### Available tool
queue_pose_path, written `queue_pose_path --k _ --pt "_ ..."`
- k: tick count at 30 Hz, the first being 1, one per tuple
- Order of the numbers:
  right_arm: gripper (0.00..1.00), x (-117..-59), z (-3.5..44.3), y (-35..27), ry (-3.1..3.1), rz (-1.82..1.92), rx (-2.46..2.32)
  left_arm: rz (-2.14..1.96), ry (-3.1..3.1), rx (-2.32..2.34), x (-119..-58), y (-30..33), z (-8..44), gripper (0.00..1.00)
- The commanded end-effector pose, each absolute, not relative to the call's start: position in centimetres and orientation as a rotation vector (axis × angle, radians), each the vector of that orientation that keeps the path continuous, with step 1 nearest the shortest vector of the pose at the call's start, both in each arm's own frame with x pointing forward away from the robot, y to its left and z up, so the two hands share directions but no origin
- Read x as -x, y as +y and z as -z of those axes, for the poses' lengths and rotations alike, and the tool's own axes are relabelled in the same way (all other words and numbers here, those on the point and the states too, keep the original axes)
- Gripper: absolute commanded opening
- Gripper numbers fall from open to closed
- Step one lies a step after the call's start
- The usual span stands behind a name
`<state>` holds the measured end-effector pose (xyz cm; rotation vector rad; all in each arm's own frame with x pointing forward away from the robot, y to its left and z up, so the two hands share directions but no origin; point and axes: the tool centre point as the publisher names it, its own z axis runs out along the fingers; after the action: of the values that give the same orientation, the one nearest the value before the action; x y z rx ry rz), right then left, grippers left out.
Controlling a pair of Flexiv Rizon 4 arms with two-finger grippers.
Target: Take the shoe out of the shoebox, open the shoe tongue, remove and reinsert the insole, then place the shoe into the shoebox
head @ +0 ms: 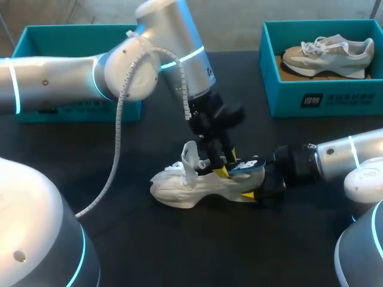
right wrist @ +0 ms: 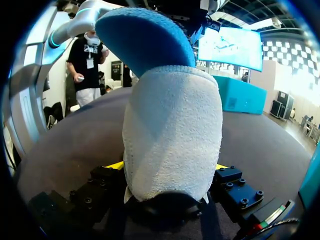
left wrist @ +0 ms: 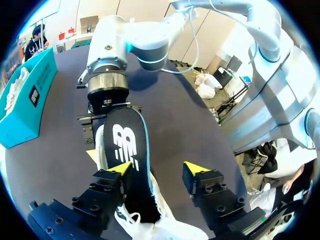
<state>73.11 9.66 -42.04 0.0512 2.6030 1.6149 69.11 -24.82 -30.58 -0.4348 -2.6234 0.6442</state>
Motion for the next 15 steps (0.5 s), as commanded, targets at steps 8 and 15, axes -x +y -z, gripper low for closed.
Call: queue_pose_path --k 8,15 --pt "0.0 -73.05 42.01 9.73 2.603 -1.611 -0.052 -0.61 -2.619 0.448 -69.35 -26.04 31.73 0.2" --pt "0.0 -73.05 42.01 9.73 2.603 -1.611 -0.052 -0.622 -2.63 0.438 -69.25 -25.23 30.93 0.0"
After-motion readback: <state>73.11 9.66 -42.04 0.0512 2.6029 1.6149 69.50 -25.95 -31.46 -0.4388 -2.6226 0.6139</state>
